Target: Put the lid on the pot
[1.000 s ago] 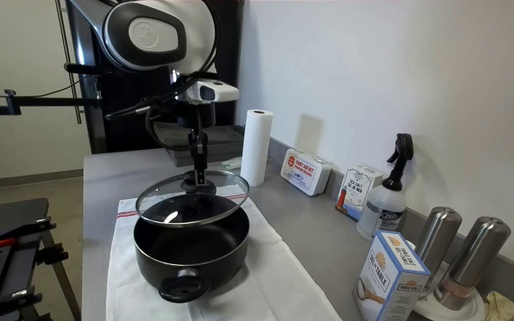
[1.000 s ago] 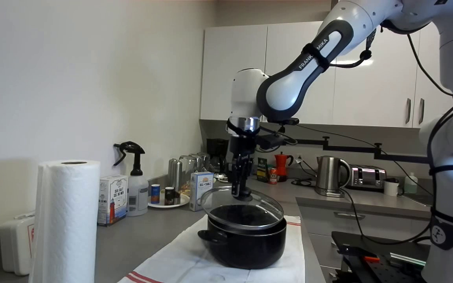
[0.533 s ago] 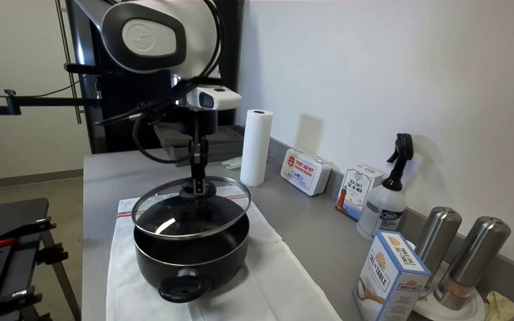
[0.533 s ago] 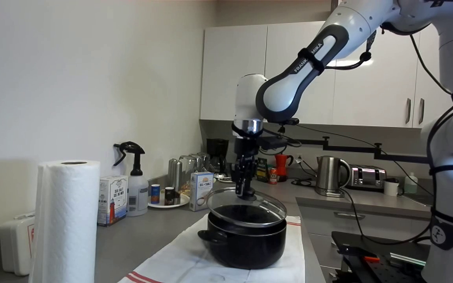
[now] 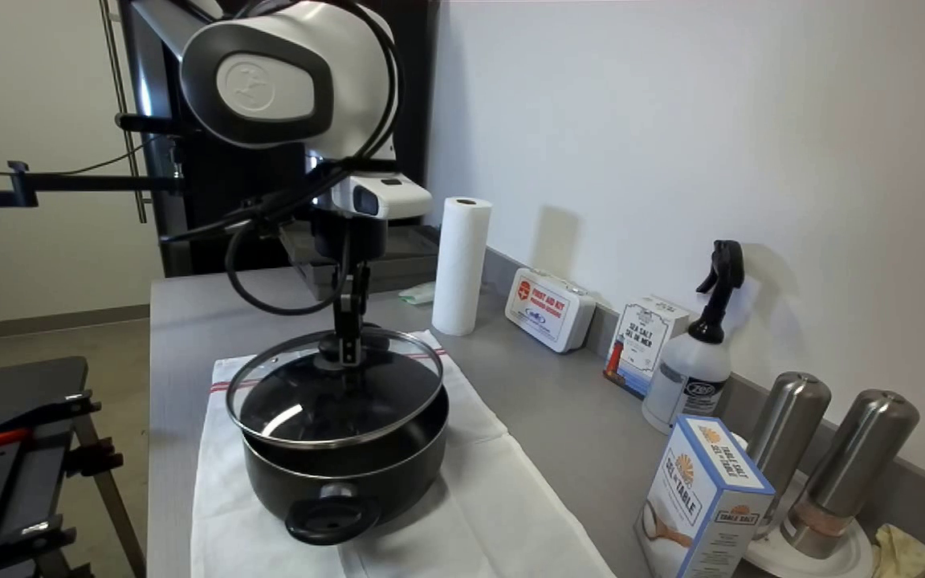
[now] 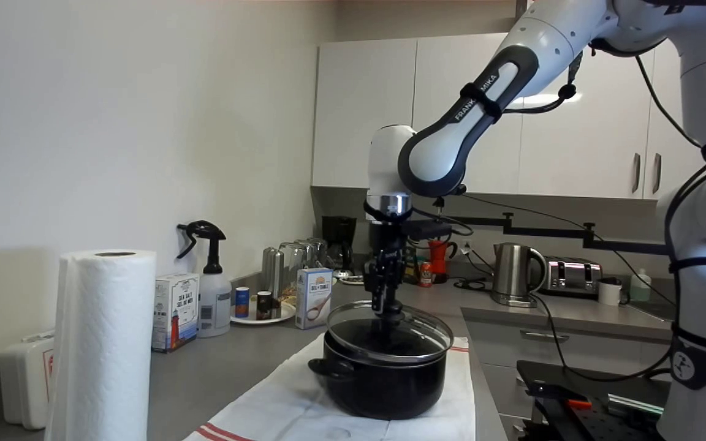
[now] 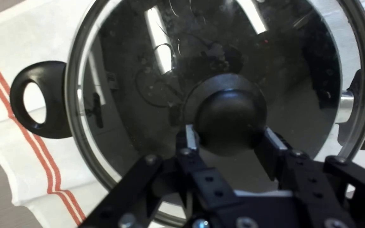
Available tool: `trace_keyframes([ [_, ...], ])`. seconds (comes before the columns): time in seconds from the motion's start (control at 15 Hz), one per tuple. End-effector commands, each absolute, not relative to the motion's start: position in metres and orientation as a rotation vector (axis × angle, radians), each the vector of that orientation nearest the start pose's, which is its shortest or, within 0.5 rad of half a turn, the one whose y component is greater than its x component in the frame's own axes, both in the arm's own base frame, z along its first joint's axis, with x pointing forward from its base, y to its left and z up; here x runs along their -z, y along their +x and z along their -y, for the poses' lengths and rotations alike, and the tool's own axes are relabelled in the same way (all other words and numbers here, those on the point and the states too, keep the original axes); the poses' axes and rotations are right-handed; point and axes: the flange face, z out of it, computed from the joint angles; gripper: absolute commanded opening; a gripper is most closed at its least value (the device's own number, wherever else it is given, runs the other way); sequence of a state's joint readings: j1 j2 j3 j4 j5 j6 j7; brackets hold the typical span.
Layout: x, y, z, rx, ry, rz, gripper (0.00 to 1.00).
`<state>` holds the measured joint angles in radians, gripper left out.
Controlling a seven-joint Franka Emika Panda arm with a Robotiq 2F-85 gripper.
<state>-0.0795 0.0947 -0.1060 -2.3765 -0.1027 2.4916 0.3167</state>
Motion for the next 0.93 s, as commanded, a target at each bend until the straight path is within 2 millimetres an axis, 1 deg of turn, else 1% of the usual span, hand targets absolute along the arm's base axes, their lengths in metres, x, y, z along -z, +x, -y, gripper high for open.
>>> trace_keyframes([
  [0.0, -0.289, 0.499, 0.1, 0.062, -3.127, -0.703, 0.23],
  [0.4, -0.281, 0.502, 0.108, 0.066, -3.125, -0.723, 0.23],
  [0.87, -0.279, 0.508, 0.109, 0.073, -3.128, -0.725, 0.23],
])
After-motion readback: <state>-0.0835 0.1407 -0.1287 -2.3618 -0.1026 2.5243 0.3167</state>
